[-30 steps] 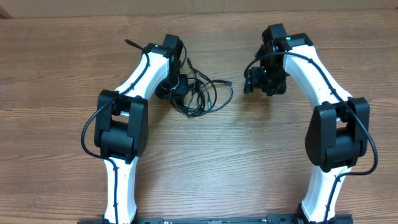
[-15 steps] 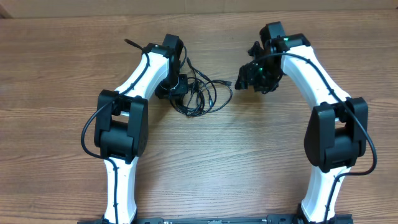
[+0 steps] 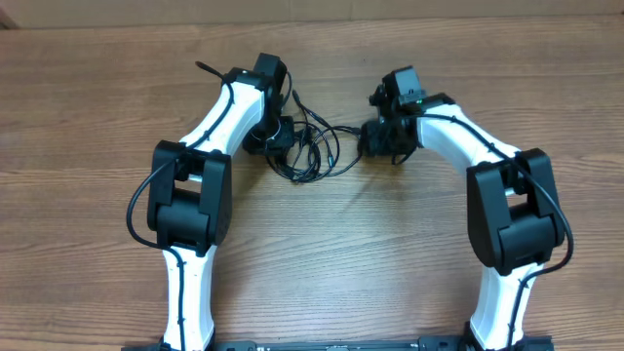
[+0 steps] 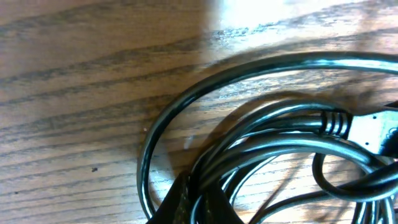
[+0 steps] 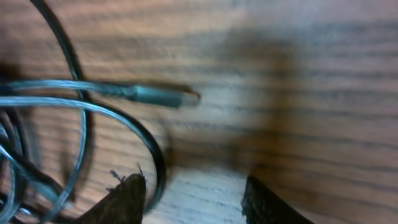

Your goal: Untangle cables

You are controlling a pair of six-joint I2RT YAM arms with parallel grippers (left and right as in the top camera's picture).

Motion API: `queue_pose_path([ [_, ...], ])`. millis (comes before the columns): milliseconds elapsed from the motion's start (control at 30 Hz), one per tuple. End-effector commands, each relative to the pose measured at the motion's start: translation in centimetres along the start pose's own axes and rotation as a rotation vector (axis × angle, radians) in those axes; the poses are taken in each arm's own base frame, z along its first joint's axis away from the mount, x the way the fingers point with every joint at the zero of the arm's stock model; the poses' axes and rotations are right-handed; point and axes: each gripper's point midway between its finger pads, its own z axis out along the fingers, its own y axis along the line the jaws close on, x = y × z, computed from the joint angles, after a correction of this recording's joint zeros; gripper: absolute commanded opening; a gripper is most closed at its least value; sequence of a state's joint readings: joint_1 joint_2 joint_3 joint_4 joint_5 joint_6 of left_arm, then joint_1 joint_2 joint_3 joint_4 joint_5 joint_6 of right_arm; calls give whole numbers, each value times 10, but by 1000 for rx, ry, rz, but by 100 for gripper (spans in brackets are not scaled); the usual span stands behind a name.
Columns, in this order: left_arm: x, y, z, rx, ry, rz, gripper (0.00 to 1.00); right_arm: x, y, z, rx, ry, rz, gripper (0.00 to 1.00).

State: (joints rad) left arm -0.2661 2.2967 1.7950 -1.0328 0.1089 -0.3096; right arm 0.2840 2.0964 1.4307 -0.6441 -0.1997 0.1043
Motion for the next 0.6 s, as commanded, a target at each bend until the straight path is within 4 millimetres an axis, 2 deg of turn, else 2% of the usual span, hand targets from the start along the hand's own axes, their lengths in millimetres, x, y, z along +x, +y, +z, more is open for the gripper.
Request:
queue_pose_path([
  [0, 4, 11, 22, -7, 38, 5, 4, 18, -8, 14, 34, 30, -3, 50],
  [200, 5, -4, 21, 77, 50, 26, 4, 18, -12, 18, 51, 9, -7, 49],
  [333, 7, -16, 20, 144, 61, 28, 4, 13, -12, 18, 50, -11, -11, 43],
  [467, 7, -16, 20, 146, 62, 28, 4, 12, -11, 18, 49, -12, -11, 36],
  [567, 7, -16, 19, 149, 64, 28, 4, 12, -11, 18, 49, -12, -11, 36],
])
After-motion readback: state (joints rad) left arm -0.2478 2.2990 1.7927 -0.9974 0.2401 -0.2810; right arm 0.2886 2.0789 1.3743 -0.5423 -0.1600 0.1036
